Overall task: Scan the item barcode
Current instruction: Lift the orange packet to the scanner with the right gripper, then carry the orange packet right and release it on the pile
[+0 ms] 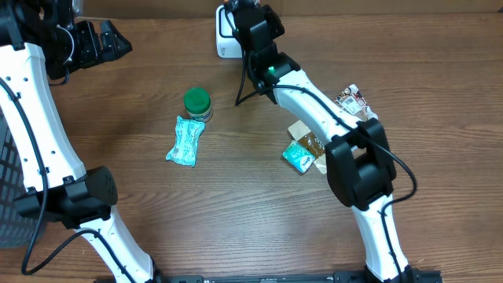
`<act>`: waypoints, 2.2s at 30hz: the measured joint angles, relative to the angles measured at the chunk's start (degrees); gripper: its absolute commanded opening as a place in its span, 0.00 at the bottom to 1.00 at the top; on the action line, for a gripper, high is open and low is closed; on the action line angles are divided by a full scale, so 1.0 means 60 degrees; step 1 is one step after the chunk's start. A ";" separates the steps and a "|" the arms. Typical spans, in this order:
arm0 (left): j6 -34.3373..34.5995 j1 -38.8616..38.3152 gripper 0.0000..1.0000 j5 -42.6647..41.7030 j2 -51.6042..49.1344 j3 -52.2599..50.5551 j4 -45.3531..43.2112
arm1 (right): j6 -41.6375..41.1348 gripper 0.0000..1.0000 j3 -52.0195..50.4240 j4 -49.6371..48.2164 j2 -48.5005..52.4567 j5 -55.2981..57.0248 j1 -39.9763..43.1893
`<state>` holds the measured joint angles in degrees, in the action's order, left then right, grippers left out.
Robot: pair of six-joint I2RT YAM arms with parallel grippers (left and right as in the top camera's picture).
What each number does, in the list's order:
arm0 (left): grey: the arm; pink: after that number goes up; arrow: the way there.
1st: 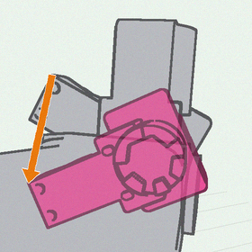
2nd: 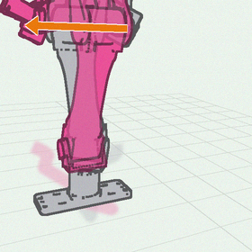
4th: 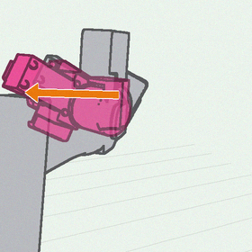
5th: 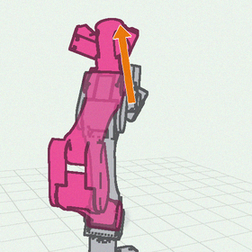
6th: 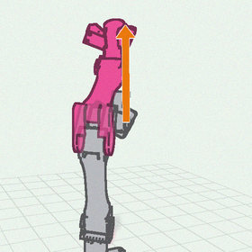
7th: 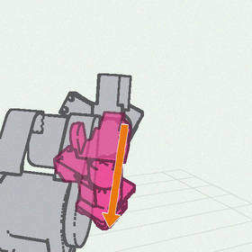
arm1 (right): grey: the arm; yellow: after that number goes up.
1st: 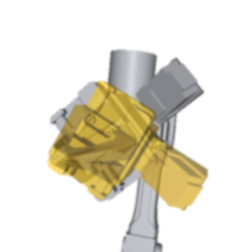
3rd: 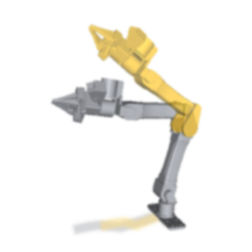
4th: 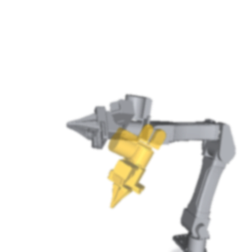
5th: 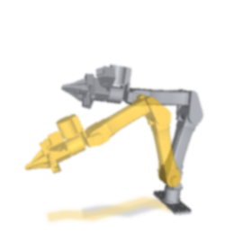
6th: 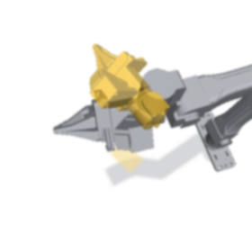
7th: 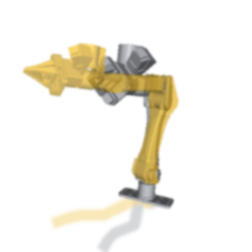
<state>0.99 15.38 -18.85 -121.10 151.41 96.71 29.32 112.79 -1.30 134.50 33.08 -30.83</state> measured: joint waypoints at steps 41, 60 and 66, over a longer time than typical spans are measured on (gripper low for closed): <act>-0.0004 0.0000 1.00 0.0000 0.0000 0.0000 -0.0007 | -0.8029 0.04 0.0226 1.1111 -0.5370 -0.5854 0.0841; -0.0004 0.0000 1.00 0.0000 0.0000 0.0000 -0.0011 | -0.9453 0.66 -0.4484 1.2335 -0.4546 -0.6379 0.3257; -0.0004 0.0000 1.00 0.0000 0.0000 0.0000 -0.0015 | -0.8597 0.63 -0.3311 1.1843 -0.4539 -0.8455 0.3104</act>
<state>0.97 15.38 -18.85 -121.10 151.41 96.62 -22.26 92.92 69.76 107.26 -17.65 -12.21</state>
